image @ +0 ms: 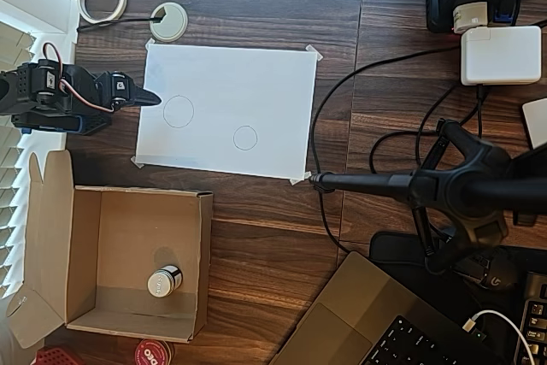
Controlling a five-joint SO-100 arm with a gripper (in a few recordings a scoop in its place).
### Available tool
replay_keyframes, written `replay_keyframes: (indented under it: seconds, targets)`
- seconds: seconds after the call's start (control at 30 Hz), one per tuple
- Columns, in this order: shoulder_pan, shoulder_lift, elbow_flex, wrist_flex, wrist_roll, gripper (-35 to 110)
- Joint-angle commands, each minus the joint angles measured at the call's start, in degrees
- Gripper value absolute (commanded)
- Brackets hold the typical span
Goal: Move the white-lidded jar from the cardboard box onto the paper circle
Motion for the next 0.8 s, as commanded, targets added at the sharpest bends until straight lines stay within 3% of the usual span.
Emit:
replay_keyframes:
  seconds: [0.0, 0.77]
  targets:
    - [-0.1, 3.8, -0.9, 2.1, -0.1, 0]
    - [0.4, 3.9, -0.8, 2.1, 0.3, 0]
